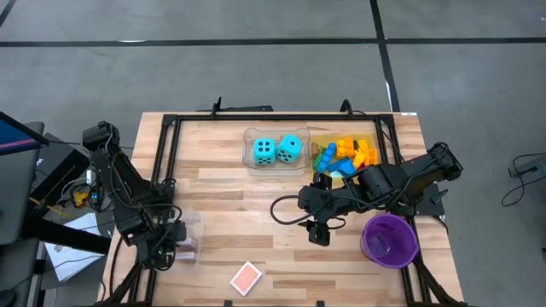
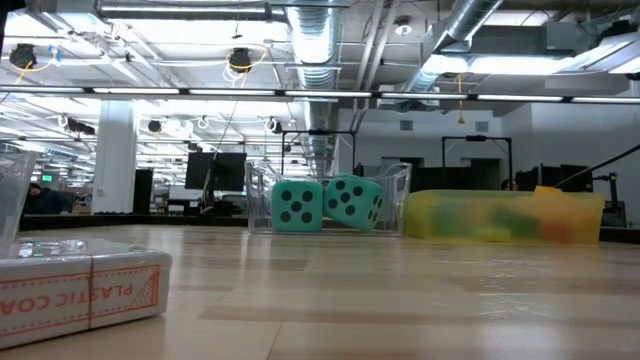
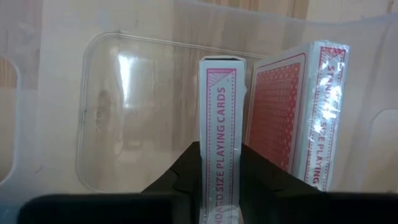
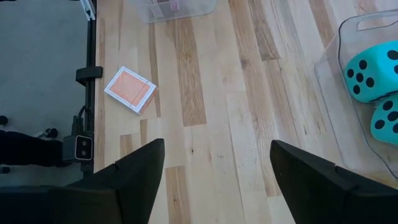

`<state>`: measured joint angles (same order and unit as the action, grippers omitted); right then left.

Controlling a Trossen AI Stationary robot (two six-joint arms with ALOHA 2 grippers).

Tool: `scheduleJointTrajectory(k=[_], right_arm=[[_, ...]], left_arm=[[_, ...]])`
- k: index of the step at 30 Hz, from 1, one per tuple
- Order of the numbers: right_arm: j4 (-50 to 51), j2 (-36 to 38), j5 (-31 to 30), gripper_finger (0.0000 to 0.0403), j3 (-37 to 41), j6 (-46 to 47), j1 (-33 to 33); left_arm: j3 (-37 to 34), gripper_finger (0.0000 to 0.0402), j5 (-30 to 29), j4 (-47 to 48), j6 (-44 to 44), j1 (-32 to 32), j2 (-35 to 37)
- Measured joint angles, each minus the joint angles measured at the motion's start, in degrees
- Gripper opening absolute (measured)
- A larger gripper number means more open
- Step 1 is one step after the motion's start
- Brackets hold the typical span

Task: Pick & Place Toys
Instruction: Put the pink deck of cards into the white transparent bin

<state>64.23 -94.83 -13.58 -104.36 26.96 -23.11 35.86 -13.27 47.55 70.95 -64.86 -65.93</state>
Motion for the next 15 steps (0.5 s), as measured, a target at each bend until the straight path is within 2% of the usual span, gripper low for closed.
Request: scheduleJointTrajectory(k=[6, 11, 15], right_arm=[[0.00, 0.00, 0.00, 0.0284, 0.00, -0.13, 0.00], [0.00, 0.00, 0.00, 0.0284, 0.00, -0.13, 0.00], [0.00, 0.00, 0.00, 0.0284, 0.00, -0.15, 0.02]], left_arm=[[0.00, 0.0071, -0.74, 0.00, -0.25, 0.00, 0.00], [0.82, 0.0060, -1.39, 1.23, -1.07, 0.07, 0.00], [0.94, 0.0067, -1.23, 1.56, -1.98, 0.04, 0.00]])
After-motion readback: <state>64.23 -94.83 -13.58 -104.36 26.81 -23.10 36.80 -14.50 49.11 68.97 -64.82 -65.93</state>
